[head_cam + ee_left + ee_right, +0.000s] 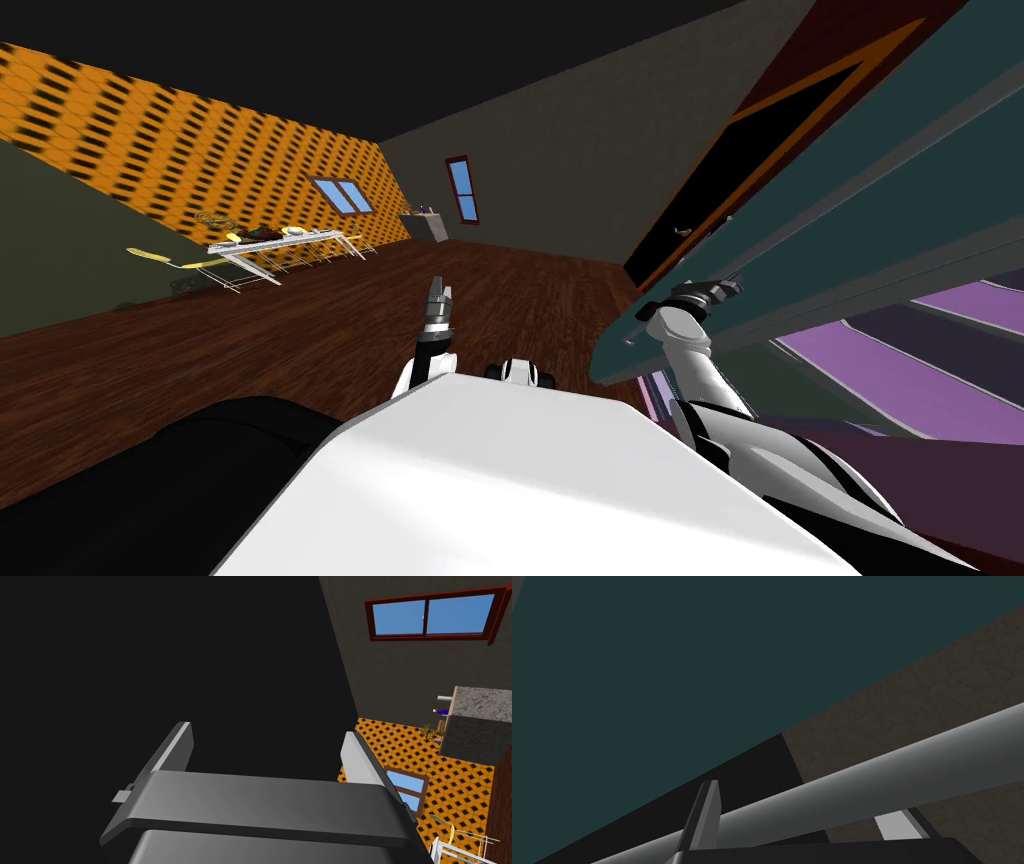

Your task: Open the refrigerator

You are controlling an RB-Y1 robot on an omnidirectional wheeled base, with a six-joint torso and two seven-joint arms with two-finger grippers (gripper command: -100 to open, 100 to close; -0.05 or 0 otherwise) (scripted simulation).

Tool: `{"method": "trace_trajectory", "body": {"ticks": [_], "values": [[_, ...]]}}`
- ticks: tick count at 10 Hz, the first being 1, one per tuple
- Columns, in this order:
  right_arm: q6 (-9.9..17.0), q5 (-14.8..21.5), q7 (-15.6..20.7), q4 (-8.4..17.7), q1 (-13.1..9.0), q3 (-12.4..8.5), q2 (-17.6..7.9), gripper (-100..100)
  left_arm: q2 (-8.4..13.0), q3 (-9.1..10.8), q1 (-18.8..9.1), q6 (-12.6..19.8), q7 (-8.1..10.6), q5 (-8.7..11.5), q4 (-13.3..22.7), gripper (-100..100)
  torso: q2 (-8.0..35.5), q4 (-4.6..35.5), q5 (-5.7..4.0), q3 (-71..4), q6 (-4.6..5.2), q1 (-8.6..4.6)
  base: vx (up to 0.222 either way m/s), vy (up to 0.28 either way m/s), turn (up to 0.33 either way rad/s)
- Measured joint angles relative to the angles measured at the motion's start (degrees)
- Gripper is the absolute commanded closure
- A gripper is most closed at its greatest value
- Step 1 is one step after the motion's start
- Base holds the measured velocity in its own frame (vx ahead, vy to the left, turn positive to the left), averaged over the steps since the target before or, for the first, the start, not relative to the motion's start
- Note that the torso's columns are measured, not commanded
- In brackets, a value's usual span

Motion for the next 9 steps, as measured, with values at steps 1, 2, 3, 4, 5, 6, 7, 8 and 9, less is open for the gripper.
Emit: {"method": "trace_trajectory", "body": {"ticks": [1, 2, 3, 4, 5, 6, 7, 8, 9], "values": [[0.2, 0.0, -0.1, 0.0, 0.0, 0.0, 0.1, 100, 0.0, 0.00, 0.0, 0.0, 0.00, 0.0, 0.0, 0, 0.0, 0.1, -0.05, 0.0, -0.16, -0.02, 0.211, 0.121, -0.284], [-0.7, 0.1, -0.1, -0.9, 0.3, -0.3, 0.6, 100, 0.0, 0.00, 0.0, 0.0, 0.00, 0.0, 0.0, 0, -0.4, 0.0, 0.00, -0.2, -0.16, 0.43, 0.325, 0.121, -0.466], [-1.4, 0.0, 0.0, -1.5, 0.7, -0.5, 1.2, 100, 0.0, 0.01, 0.0, 0.0, 0.00, 0.0, 0.0, 0, -0.7, -0.1, 0.12, -0.5, -0.31, 0.23, 0.345, 0.181, -0.468], [-2.5, -0.3, 0.7, -3.2, 1.6, -1.1, 2.0, 100, 0.0, 0.00, 0.1, 0.0, 0.00, 0.0, 0.0, 0, -0.7, -0.1, 0.08, -0.5, -0.47, 0.26, 0.332, 0.178, -0.307], [-3.2, -0.3, 0.9, -3.7, 2.0, -1.3, 2.4, 100, 0.0, 0.00, 0.0, 0.0, 0.00, 0.0, 0.0, 0, -0.8, -0.1, 0.14, -0.6, -0.75, -0.08, 0.207, 0.096, -0.051], [-3.4, -0.6, 1.1, -4.1, 2.4, -1.4, 2.8, 100, 0.0, 0.00, 0.0, 0.0, 0.00, 0.0, 0.0, 0, -0.8, 0.0, 0.16, -0.7, -0.86, -0.60, 0.226, 0.109, -0.299], [-4.6, -1.0, 2.0, -5.6, 2.9, -1.7, 3.6, 100, 0.0, 0.01, 0.0, 0.0, 0.00, 0.0, 0.0, 0, -0.8, 0.1, 0.14, -0.6, -0.40, -0.64, 0.286, 0.109, -0.311], [-5.4, -0.9, 2.2, -6.0, 3.3, -1.7, 4.2, 100, 0.0, 0.01, 0.0, 0.0, 0.00, 0.0, 0.0, 0, -1.1, 0.1, 0.22, -0.9, -0.53, -0.90, 0.180, 0.098, -0.097], [-5.5, -0.4, 1.7, -5.7, 3.5, -1.7, 4.3, 100, 0.0, 0.00, 0.0, 0.0, 0.00, 0.0, 0.0, 0, -1.2, 0.1, 0.20, -1.0, -0.80, -1.05, 0.208, 0.156, -0.345]]}}
